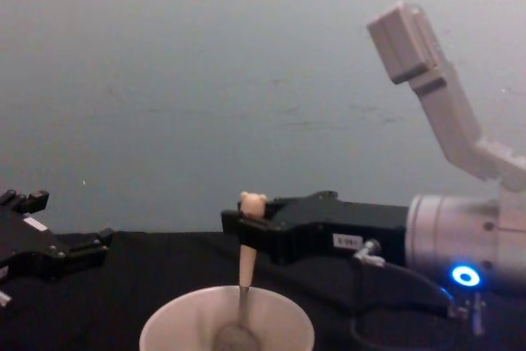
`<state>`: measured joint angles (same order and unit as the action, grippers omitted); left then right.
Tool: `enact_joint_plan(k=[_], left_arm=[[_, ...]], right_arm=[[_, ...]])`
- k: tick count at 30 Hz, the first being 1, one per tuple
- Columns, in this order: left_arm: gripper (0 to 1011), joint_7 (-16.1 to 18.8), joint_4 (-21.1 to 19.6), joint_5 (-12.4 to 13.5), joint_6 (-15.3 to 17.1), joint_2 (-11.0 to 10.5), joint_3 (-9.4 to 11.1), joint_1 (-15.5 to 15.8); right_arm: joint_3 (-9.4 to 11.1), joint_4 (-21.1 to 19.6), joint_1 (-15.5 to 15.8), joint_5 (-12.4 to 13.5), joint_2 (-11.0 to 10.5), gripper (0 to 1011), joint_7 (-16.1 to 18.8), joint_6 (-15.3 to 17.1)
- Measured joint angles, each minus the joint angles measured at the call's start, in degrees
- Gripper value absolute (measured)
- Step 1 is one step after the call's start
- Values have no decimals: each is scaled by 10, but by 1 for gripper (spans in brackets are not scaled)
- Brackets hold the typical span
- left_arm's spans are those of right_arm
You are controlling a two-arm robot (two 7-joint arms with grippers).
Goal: Pick up the stirring spoon with one hand, stir inside the cup, then place it back in its original position.
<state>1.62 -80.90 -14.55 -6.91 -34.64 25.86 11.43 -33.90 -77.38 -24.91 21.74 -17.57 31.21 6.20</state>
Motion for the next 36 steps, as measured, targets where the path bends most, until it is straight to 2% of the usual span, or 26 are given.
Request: enact_joint_plan(k=[7, 13, 20, 25, 36], left_arm=[[1001, 0, 0, 0, 0, 0, 0, 0], [1001, 0, 0, 0, 0, 0, 0, 0], [1001, 0, 0, 0, 0, 0, 0, 0], [1002, 0, 0, 0, 0, 0, 0, 0], [1001, 0, 0, 0, 0, 0, 0, 0]], right_arm=[[3, -43, 23, 16, -24, 215, 13, 4], [3, -70, 33, 31, -36, 215, 21, 6], [-11, -92, 39, 41, -49, 215, 29, 6], [-23, -89, 34, 40, -45, 215, 28, 8], [-42, -42, 4, 21, -11, 215, 9, 11]])
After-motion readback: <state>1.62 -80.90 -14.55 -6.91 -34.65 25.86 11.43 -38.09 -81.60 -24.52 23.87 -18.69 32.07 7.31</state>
